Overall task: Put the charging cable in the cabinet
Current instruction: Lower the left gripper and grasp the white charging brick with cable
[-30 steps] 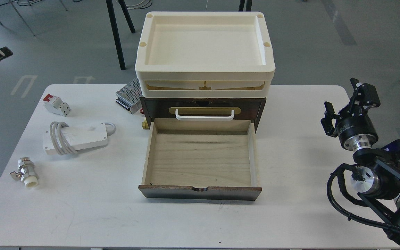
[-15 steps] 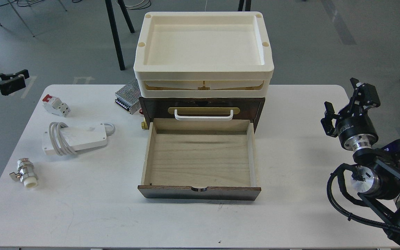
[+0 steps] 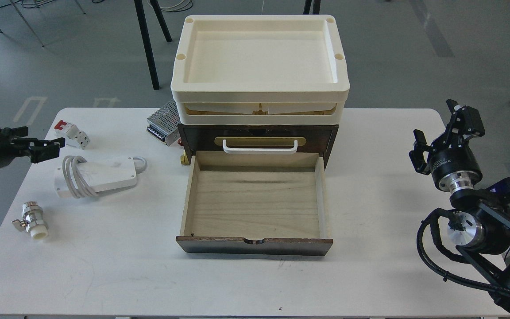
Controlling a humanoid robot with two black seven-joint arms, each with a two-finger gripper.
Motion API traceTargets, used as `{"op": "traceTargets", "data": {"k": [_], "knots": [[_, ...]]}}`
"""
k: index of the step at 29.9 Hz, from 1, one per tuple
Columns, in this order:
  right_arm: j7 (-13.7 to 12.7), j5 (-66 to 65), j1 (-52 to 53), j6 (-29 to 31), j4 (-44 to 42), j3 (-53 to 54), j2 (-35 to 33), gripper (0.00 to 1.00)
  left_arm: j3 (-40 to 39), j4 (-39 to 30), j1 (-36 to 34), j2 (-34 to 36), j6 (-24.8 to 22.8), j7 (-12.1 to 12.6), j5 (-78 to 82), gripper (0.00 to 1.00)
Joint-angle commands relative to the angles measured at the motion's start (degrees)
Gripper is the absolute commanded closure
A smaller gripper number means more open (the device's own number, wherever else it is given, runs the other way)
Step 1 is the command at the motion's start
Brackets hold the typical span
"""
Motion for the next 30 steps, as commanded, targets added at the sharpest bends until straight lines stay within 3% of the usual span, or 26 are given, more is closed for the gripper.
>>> {"op": "traceTargets", "data": {"k": [1,18,30], "knots": [[0.0,0.0,-0.1,0.1,-0.1,0.0,0.0,0.01,-0.1,0.1,0.8,-1.7,-0.2,0.0,-0.4,0.01],[0.0,0.0,-0.1,0.0,-0.1,0.0,0.0,0.01,-0.4,0.2,8.0,-5.2,0.3,0.0,-5.6,0.01],[0.0,0.0,-0.1,0.0,-0.1,0.0,0.0,0.01,-0.3,5.2,9.6,-9.7,0.7,0.0,-12.4,0.01]]}}
